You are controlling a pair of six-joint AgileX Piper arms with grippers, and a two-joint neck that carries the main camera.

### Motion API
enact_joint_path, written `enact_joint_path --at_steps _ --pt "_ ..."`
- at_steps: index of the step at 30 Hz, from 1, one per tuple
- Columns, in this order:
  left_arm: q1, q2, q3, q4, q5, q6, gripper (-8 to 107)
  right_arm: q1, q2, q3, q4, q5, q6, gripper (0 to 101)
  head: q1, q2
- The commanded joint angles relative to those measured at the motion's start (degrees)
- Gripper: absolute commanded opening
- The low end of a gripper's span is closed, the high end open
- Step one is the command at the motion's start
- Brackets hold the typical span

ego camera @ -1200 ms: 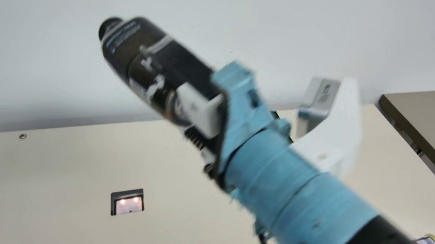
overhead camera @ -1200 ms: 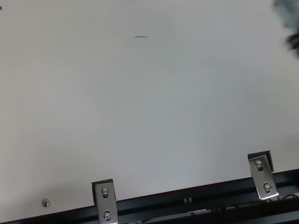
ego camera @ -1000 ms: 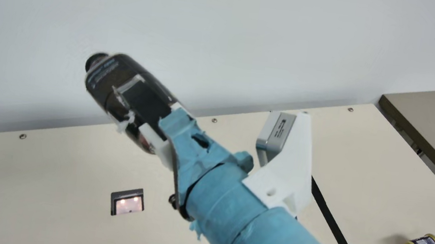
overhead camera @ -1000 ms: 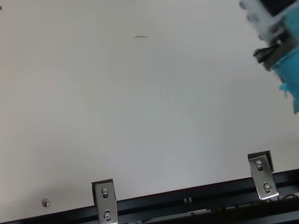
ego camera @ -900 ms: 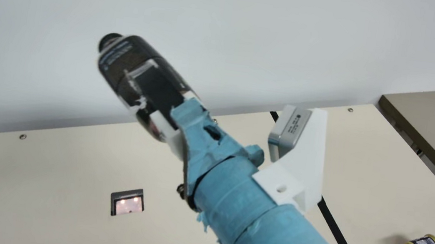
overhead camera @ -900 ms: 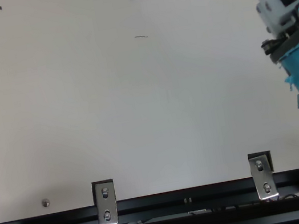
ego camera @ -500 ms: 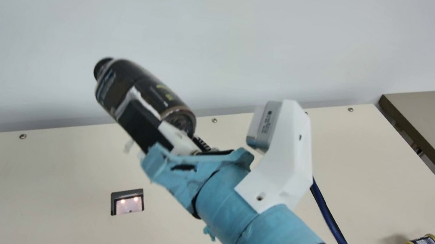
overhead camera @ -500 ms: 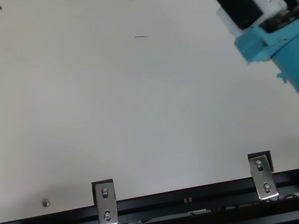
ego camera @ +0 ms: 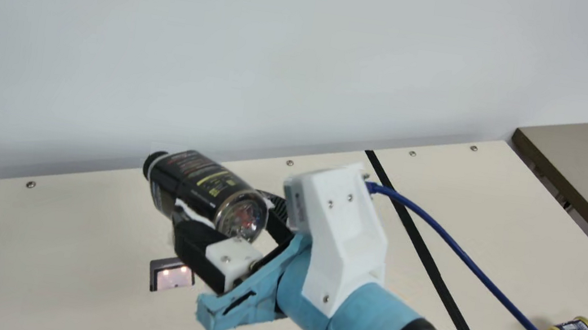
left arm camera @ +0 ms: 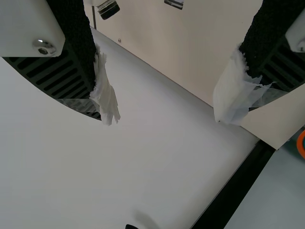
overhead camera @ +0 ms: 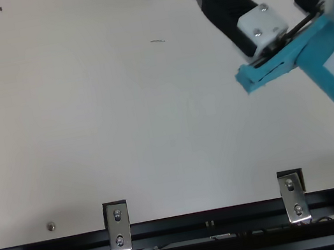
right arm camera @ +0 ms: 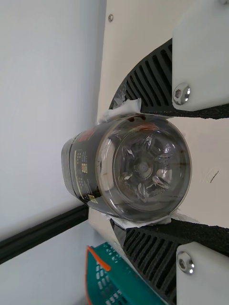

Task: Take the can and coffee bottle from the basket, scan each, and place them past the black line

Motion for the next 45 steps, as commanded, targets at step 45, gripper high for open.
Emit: enact_joint_path --at_steps 45 --pt "0.00 0.00 0.00 0.00 0.00 0.00 90 -8.24 27.05 -3.72 -48.15 -19.30 40.33 0 -0.78 -0.35"
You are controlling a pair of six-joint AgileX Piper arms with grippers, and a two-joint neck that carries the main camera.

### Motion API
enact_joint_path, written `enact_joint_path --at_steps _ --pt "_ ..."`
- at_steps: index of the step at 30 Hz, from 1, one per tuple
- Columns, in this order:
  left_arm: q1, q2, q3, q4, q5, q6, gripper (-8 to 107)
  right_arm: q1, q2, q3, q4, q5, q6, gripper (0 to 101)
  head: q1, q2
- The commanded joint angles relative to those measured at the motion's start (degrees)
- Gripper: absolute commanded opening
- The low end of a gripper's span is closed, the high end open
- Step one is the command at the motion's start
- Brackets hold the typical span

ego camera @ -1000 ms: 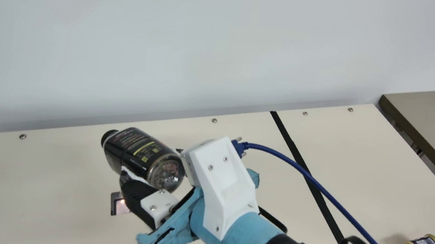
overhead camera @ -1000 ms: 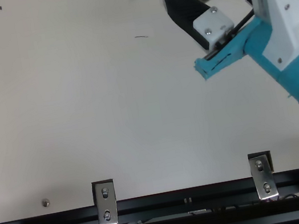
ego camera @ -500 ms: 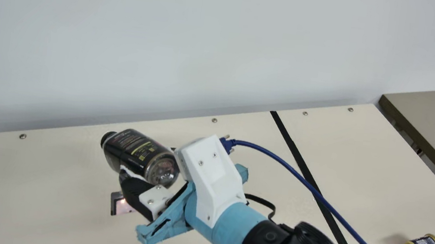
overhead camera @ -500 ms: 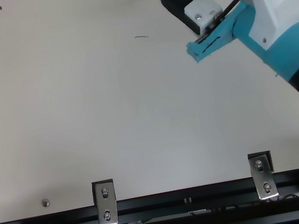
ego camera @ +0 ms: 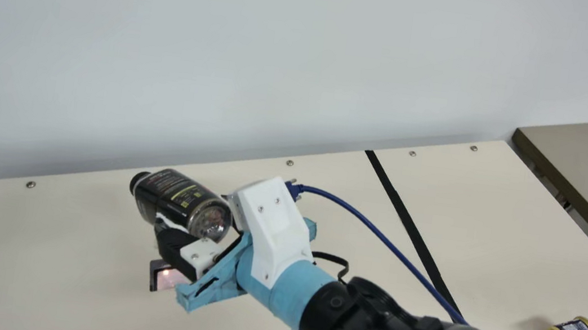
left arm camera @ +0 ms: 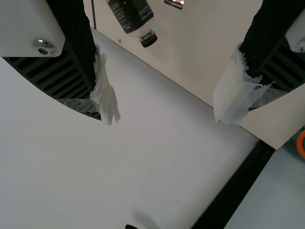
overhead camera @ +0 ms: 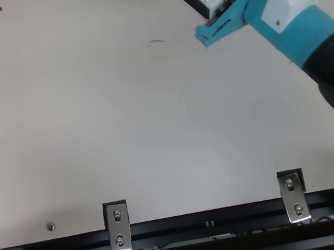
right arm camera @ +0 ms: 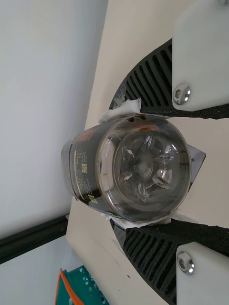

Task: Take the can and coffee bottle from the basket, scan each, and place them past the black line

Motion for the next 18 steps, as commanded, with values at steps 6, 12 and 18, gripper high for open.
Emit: enact_joint_path --at_steps 6,12,18 --pt "0.00 0.00 0.00 0.00 0.00 0.00 90 0.93 5.09 -2.80 0.60 -2.95 1.28 0 -0.78 -0.35" --pt "0.00 0.00 0.00 0.00 0.00 0.00 90 1.68 8.67 -5.47 1.32 -4.43 1.81 0 -0.78 -0.35" --pt "0.00 0.00 0.00 0.00 0.00 0.00 90 1.91 11.71 -7.86 2.15 -5.46 1.80 0 -0.78 -0.35"
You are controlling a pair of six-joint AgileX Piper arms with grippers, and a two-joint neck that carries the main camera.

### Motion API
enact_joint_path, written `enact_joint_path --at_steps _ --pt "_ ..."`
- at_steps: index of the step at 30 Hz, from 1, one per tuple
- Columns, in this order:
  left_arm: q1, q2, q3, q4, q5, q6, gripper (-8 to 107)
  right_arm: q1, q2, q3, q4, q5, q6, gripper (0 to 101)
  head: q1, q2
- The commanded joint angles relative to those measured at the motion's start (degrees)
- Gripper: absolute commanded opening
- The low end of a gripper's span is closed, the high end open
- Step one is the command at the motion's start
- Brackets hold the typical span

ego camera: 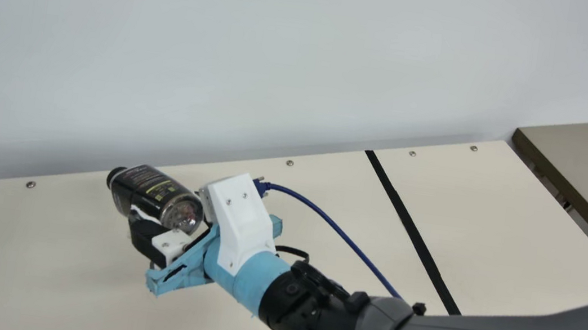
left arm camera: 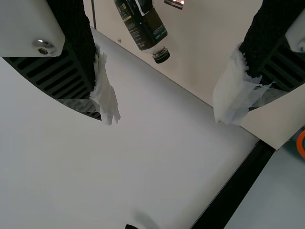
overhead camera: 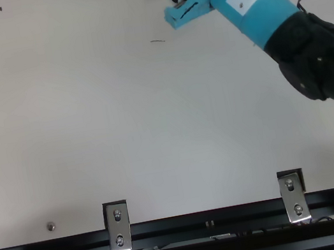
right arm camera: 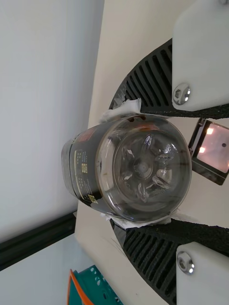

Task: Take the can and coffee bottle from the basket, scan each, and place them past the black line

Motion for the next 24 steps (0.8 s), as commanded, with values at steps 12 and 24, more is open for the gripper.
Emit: enact_joint_path --at_steps 12,24 --pt "0.00 0.00 0.00 0.00 0.00 0.00 90 -0.26 3.87 -3.04 2.12 -0.87 -1.09 0 -1.07 -0.35" --pt "0.00 0.00 0.00 0.00 0.00 0.00 90 -2.65 3.04 -1.78 6.92 -1.05 -3.92 0 -1.07 -0.35"
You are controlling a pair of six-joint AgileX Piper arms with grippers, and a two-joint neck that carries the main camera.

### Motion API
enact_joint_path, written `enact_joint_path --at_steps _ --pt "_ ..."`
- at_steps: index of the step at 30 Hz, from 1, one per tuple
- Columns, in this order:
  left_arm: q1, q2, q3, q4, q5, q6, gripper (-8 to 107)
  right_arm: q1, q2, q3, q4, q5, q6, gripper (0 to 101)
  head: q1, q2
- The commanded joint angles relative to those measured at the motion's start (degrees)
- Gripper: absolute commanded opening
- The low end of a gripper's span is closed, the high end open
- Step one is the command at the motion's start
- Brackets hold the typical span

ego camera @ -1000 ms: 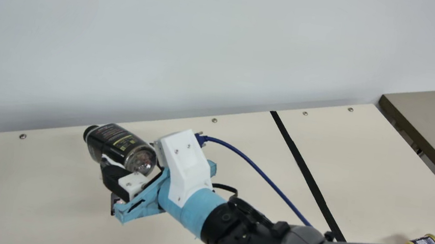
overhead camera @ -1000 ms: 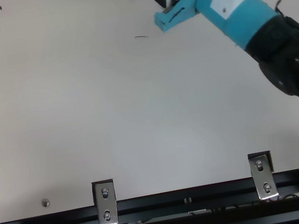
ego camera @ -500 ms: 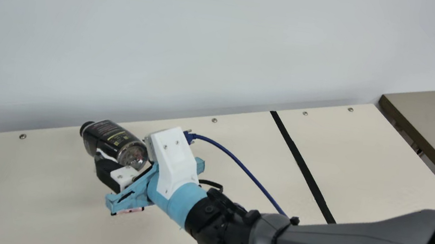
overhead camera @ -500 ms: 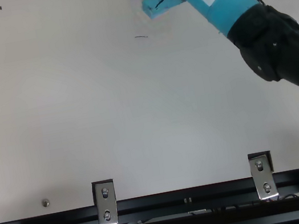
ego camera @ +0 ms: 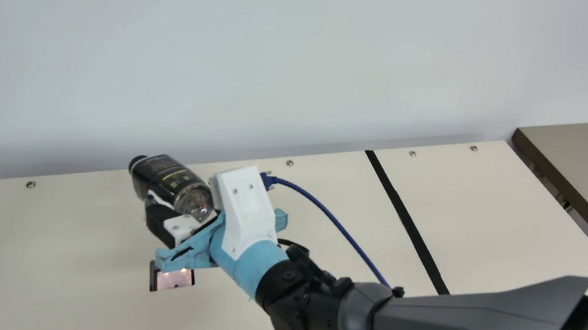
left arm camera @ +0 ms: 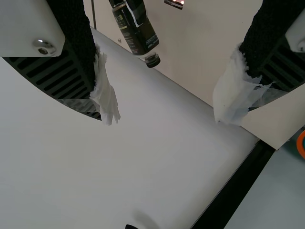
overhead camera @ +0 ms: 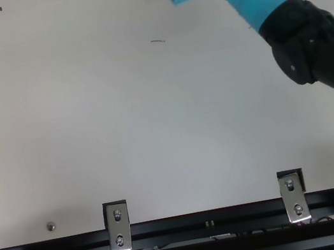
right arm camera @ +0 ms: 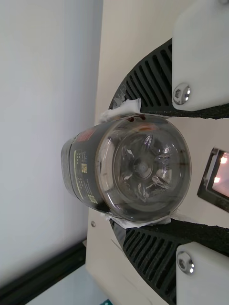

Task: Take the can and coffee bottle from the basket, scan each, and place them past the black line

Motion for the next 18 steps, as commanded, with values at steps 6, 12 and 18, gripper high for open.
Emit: enact_joint_path --at_steps 6,12,18 --pt "0.00 0.00 0.00 0.00 0.00 0.00 90 -3.05 -2.34 3.44 3.17 -0.73 -2.00 0 -0.78 -0.35" --pt "0.00 0.00 0.00 0.00 0.00 0.00 90 -6.47 -4.97 7.80 5.54 -2.46 -3.68 0 -0.78 -0.35" --pt "0.00 0.00 0.00 0.00 0.00 0.00 90 -10.35 -7.70 12.36 6.64 -4.22 -4.20 0 -0.78 -0.35"
